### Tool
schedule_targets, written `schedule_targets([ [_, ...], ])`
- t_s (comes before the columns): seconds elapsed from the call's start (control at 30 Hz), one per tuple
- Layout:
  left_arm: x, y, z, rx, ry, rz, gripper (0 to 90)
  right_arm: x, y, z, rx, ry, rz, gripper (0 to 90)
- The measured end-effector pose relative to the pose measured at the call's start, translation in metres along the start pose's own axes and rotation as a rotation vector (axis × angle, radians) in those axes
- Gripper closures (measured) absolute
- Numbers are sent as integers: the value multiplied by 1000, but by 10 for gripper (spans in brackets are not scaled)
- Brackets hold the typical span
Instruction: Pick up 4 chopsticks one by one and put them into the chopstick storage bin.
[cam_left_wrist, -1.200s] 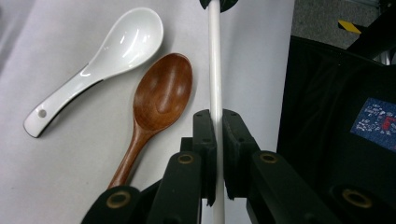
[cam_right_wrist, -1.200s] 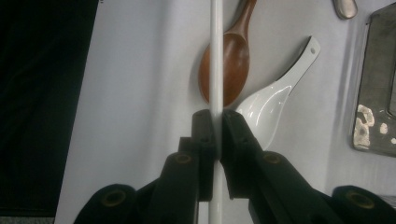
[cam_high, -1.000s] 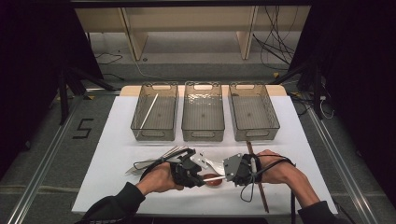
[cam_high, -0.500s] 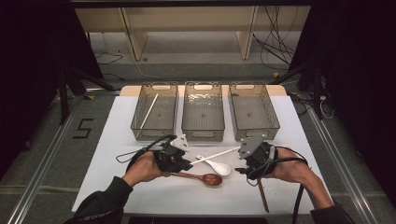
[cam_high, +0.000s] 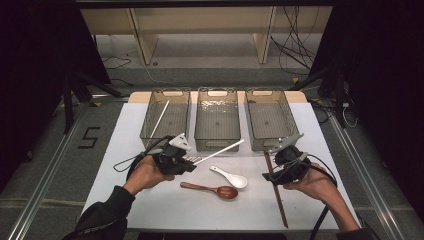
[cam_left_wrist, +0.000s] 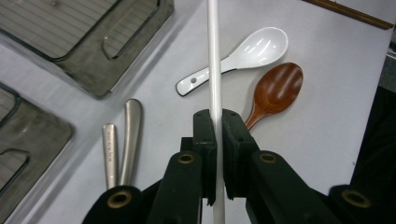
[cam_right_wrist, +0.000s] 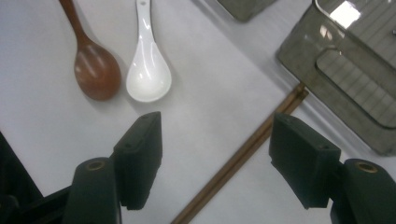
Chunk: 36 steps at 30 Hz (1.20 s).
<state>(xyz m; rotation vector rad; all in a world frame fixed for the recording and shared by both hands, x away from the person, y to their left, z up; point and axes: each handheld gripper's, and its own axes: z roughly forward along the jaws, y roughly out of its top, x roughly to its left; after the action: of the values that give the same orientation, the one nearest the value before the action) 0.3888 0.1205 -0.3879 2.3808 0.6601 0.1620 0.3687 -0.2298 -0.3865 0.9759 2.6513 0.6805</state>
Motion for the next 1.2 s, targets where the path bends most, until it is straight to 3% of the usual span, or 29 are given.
schedule_targets([
  [0.23,11,-2,-7,-32,40,-48,851,-3,-10,7,22,5,90,326],
  [0.6,41,-6,-31,-102,117,-125,851,1,-25,11,-28,-8,166,313],
  [0.9,82,-8,-50,-165,211,-234,851,6,-29,11,-30,-1,163,306],
  [1.2,114,-8,-46,-147,290,-301,851,11,-28,8,-43,7,143,304],
])
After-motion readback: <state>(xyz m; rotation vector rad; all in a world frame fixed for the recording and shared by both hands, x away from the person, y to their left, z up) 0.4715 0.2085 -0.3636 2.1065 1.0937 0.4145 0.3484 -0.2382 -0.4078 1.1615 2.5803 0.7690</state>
